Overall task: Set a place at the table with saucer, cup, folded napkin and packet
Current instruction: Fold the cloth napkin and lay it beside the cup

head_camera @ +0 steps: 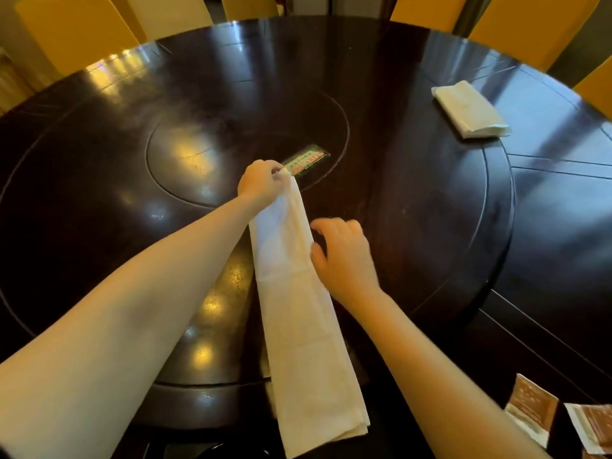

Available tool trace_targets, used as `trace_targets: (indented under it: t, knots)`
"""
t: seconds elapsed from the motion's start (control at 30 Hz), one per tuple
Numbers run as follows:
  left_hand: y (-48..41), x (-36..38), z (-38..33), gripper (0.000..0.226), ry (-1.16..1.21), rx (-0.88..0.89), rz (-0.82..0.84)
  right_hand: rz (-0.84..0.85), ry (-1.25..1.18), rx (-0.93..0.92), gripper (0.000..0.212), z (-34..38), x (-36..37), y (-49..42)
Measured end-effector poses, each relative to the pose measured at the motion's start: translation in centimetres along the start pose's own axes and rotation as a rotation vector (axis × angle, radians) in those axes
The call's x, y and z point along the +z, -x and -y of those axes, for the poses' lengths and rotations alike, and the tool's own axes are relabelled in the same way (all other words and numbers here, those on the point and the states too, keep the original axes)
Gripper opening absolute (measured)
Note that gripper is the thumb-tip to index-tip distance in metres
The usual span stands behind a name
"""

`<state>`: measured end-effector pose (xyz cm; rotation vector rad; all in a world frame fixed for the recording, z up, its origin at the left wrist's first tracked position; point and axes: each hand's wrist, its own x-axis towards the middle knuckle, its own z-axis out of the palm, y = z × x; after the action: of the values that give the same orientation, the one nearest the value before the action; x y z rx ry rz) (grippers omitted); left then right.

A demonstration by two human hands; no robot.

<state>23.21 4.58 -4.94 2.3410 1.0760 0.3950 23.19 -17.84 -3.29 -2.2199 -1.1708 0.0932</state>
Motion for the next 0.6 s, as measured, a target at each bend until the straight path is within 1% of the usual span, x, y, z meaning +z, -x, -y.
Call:
trace_targets:
  t: [0.07, 0.13, 0.23, 0.33, 0.5, 0.6]
  knots:
    - [-0.3, 0.1, 0.3, 0.026, 0.052, -0.007, -0.018, 0.074, 0.068, 0.000, 0.034, 0.0, 2.3, -4.3]
    - [-0.5, 0.3, 0.5, 0.026, 0.084, -0.001, -0.029, 0.099, 0.067, 0.052, 0.034, 0.0, 4.0, -7.1]
    - [-0.7, 0.5, 0.9, 0.024, 0.124, 0.006, -0.040, 0.066, 0.036, 0.125, 0.031, 0.2, 5.9, -9.2]
    - [-0.9, 0.6, 1.0, 0.022, 0.143, 0.013, -0.056, 0.056, 0.061, 0.152, 0.021, 0.4, 7.2, -9.9]
    - [-1.0, 0.5, 0.7, 0.019, 0.144, 0.028, -0.068, 0.010, -0.120, 0.284, 0.024, 0.6, 7.1, -9.9]
    - [-1.2, 0.8, 0.4, 0.018, 0.157, 0.019, -0.093, -0.041, -0.122, 0.290, 0.022, 0.5, 6.9, -10.0]
